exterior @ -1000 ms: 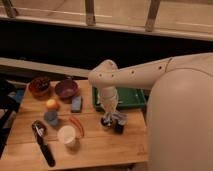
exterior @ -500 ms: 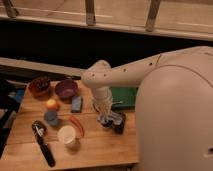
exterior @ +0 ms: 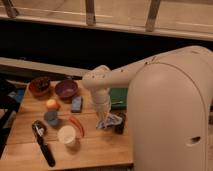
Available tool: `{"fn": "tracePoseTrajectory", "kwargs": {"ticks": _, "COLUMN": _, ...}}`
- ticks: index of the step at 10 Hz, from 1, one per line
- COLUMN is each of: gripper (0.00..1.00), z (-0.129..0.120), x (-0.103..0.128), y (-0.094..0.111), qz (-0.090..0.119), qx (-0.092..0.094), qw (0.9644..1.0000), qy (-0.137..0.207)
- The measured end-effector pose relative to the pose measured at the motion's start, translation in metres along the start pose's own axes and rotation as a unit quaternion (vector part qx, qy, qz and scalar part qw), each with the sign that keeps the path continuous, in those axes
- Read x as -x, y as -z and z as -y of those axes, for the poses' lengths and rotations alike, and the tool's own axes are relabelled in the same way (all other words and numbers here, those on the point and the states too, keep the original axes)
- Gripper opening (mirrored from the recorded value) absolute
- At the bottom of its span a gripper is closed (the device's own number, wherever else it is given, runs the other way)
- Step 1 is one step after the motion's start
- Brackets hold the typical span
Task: Place towel in metal cup
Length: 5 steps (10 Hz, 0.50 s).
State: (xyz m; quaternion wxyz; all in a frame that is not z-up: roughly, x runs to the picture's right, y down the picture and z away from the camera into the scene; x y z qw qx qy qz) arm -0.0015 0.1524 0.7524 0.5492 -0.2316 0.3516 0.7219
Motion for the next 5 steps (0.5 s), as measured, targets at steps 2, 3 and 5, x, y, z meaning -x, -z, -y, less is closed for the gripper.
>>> {"fn": "tracePoseTrajectory", "kwargs": {"ticks": 2, "gripper": 0.57, "z": -0.0007, "x": 0.0015, "y": 0.0022, "qz": 0.003, "qx": 0.005, "qw": 1.0000, "qy": 0.002}}
{"fn": "tracePoseTrajectory", "kwargs": {"ticks": 3, "gripper": 0.62, "z": -0.0027, "x": 0.0018, "y": 0.0025, "qz": 0.005, "qx": 0.008, "qw": 1.0000, "qy": 0.003}}
{"fn": "tracePoseTrajectory", "kwargs": {"ticks": 5, "gripper": 0.62, "z": -0.0025, "x": 0.0018, "y": 0.0025, "qz": 0.005, "qx": 0.007, "qw": 1.0000, "qy": 0.003}}
